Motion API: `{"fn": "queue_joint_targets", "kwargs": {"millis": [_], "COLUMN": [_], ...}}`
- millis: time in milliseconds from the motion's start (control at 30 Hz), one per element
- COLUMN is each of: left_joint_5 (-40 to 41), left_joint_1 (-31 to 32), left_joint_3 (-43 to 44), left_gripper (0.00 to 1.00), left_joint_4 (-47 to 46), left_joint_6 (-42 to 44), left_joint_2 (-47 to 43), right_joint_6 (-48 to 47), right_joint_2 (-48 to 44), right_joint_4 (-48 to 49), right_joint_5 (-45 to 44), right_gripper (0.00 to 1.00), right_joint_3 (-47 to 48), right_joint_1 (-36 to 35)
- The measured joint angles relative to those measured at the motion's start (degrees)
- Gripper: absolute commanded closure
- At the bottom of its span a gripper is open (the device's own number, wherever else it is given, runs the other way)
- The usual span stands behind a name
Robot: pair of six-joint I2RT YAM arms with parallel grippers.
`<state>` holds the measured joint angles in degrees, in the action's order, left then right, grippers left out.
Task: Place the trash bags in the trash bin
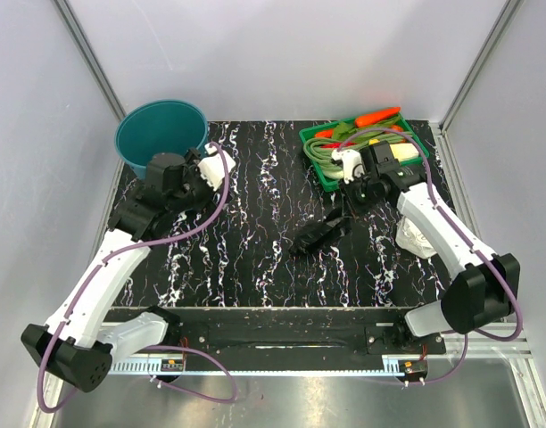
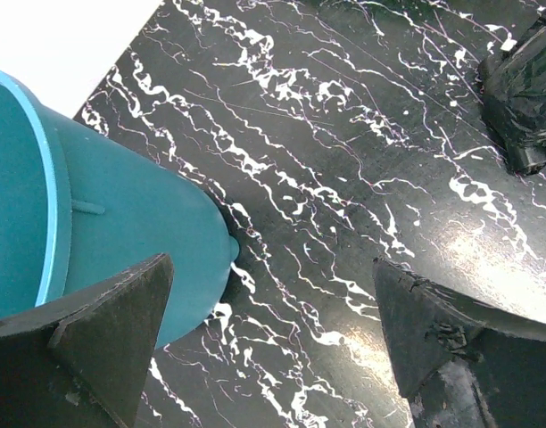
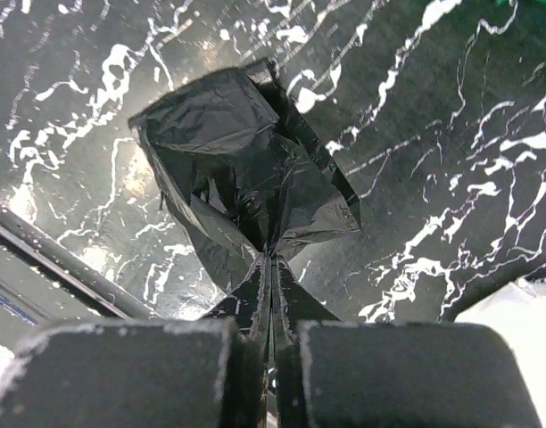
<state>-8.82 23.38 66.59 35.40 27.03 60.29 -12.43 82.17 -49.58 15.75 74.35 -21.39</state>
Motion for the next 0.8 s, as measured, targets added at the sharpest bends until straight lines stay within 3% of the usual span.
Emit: {"fn": "queue_joint_targets", "kwargs": {"millis": [533,800], "left_joint_5": [-2.5,-3.4], "left_joint_1": [0.5,6.5], "left_joint_3": [0.0,1.3], "left_gripper": [0.01,0.01], "left_joint_4": [-1.3,-2.2], "left_joint_6": [0.0,-1.4], "left_joint_2": [2.7,11.1], "right_joint_6": [-3.3,-4.8], "right_joint_2": [-5.7,-9.0], "right_joint_4": [0.7,1.6], "right_joint_5": [-6.9,-14.0], "right_gripper": [1.0,1.0], "right_joint_3": [-10.4,-11.6], "right_joint_1": [9.0,11.1]}}
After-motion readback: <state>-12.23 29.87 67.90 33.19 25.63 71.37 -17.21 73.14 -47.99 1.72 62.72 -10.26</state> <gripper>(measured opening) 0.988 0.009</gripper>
